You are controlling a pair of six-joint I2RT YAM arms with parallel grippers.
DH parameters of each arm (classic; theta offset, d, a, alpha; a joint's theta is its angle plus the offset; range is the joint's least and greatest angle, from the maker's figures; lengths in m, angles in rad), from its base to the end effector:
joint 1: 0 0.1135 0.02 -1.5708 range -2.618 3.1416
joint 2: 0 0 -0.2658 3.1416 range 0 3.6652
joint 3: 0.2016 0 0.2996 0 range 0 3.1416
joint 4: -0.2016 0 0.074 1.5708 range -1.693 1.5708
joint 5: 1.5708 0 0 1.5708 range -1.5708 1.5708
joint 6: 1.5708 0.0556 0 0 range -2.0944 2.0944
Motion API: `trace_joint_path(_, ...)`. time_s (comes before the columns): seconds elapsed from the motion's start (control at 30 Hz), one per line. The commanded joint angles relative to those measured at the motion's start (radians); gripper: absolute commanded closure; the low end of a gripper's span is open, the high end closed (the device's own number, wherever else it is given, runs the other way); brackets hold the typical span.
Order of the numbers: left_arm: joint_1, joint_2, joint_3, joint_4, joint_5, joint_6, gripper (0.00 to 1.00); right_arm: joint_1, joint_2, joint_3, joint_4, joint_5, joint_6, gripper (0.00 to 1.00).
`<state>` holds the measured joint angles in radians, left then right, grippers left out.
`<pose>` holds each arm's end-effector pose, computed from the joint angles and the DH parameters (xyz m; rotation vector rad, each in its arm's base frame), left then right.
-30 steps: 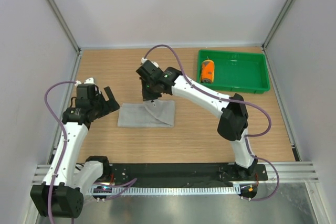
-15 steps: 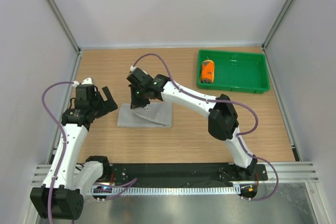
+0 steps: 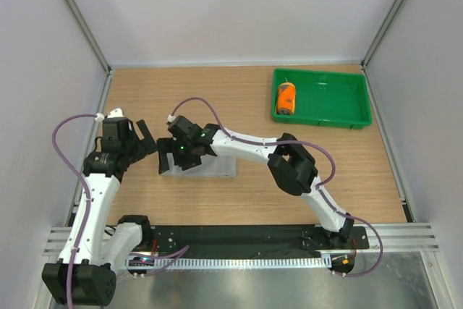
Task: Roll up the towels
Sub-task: Fold the towel
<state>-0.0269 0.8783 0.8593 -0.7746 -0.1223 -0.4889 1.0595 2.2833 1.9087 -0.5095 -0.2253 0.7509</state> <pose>0.2356 0.0004 0.2804 -0.5975 2.2824 -0.1067 0.2682 0.5033 0.1639 -0.5285 2.6796 0.9580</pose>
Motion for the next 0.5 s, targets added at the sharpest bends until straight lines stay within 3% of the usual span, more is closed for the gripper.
trace_joint_path(0.0,-0.005,-0.013,0.004,0.02,0.009,0.0,0.09,-0.026,-0.17,-0.028,0.088,0.004,-0.03,0.0)
trace_joint_path(0.13,-0.005,-0.018,0.01,0.018,0.029,0.001,0.11,-0.087,-0.292,-0.103,0.089,0.012,-0.048,0.0)
trace_joint_path(0.27,-0.008,-0.018,0.014,0.018,0.056,0.004,0.11,-0.18,-0.418,-0.282,0.092,0.018,-0.061,0.01)
trace_joint_path(0.47,-0.099,0.037,0.006,0.049,0.104,-0.01,0.16,-0.378,-0.492,-0.493,0.121,-0.022,-0.116,0.2)
